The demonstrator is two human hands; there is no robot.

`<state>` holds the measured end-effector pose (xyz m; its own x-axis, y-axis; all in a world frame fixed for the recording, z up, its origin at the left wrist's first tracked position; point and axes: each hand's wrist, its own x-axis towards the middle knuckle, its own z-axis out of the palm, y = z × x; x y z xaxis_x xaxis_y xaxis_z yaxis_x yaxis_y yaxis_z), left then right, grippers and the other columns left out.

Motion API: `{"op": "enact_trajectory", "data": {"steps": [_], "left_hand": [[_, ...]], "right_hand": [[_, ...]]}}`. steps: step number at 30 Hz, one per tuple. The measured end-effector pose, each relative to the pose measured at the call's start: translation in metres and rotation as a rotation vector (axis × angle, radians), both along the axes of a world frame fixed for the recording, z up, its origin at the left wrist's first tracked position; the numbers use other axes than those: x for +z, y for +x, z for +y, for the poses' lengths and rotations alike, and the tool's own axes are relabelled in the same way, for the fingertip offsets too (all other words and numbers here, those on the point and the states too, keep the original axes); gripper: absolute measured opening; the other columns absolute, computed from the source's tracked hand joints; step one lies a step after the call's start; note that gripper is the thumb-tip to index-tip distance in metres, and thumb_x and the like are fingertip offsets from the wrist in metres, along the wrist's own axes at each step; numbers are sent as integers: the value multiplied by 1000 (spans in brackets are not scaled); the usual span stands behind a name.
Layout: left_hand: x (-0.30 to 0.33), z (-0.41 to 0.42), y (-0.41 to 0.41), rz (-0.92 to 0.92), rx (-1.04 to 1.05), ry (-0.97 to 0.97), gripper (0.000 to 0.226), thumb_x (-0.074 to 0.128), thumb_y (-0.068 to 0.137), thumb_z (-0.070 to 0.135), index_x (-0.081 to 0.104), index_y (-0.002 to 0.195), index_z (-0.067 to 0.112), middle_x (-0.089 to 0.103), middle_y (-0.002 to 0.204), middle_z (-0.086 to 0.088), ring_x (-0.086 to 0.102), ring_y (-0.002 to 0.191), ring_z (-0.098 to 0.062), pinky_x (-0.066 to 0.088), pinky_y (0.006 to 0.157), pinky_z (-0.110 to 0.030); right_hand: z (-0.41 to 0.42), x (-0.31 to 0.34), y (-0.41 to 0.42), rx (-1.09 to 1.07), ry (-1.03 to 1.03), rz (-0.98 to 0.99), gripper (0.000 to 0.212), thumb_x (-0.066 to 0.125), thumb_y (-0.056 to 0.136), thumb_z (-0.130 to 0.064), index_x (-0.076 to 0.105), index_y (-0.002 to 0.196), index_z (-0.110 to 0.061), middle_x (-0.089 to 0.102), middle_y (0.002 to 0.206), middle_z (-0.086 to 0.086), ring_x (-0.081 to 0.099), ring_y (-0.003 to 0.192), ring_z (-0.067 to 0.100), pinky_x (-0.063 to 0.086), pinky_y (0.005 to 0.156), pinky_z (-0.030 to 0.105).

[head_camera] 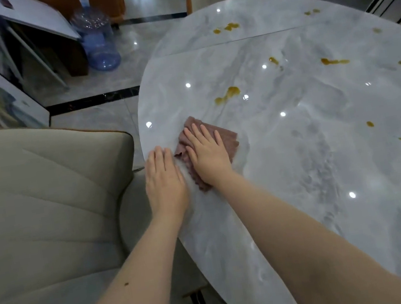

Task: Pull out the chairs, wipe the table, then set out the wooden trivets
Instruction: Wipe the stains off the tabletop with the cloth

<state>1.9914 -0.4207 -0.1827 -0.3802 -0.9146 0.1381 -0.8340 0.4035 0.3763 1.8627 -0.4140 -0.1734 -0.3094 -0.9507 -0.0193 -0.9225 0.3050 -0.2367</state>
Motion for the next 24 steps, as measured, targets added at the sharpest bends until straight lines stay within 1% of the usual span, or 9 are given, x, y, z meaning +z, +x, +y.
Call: {"op": "enact_trajectory", "data": {"steps": [6,10,15,17,18,19,20,22,24], "left_hand": [[14,-4,9,-41,-59,-47,41,37,89,20,57,121,3,57,125,-15,53,118,-31,42,102,-40],[28,-23,21,-94,-167,30,26,48,89,18,55,113,11,55,117,-9,50,109,-26,41,89,-35],[57,-56,39,-143,-354,182,26,41,94,15,47,119,11,46,125,-9,41,118,-27,36,94,-37],[76,-74,53,-124,-388,192,28,42,94,14,46,121,10,45,126,-10,41,119,-28,36,93,-37],[85,-84,64,-113,-413,173,29,42,94,15,45,122,9,45,128,-10,41,120,-28,37,93,-37],[94,-93,72,-96,-442,159,30,43,94,15,45,124,9,45,128,-11,42,120,-29,37,93,-38],[101,-104,81,-78,-470,161,31,43,95,16,45,125,8,46,129,-11,42,119,-29,38,94,-39],[111,-127,98,-26,-515,199,30,42,95,16,47,124,8,48,125,-12,45,115,-29,41,95,-40],[117,-147,107,42,-517,283,30,41,95,16,50,122,9,52,123,-12,48,111,-28,43,93,-42]], "right_hand": [[-5,3,1,-23,-30,-68,47,29,103,-24,27,150,-27,18,159,-4,10,147,14,-3,117,34],[-8,9,9,-78,-42,-151,46,32,101,-14,37,146,-25,24,157,-1,15,147,15,0,117,36],[-14,23,36,-309,-178,-356,35,36,101,-11,60,125,-21,47,144,1,35,138,17,11,118,36],[-16,35,55,-443,-328,-499,33,38,101,-9,63,121,-17,58,132,-1,48,127,15,22,114,19],[-17,43,67,-518,-371,-549,33,37,101,-10,62,123,-15,59,128,-3,50,122,12,25,105,5],[-20,47,74,-603,-385,-567,34,36,102,-12,59,127,-16,59,125,-4,51,119,10,26,96,0],[-23,53,81,-687,-391,-565,36,34,103,-15,56,130,-18,60,122,-3,51,116,11,29,95,4],[-33,61,98,-840,-490,-608,37,32,103,-19,55,131,-16,61,120,5,55,112,18,38,99,22],[-46,72,117,-953,-654,-782,35,32,103,-18,53,129,-9,59,121,12,55,108,20,44,97,30]]}}
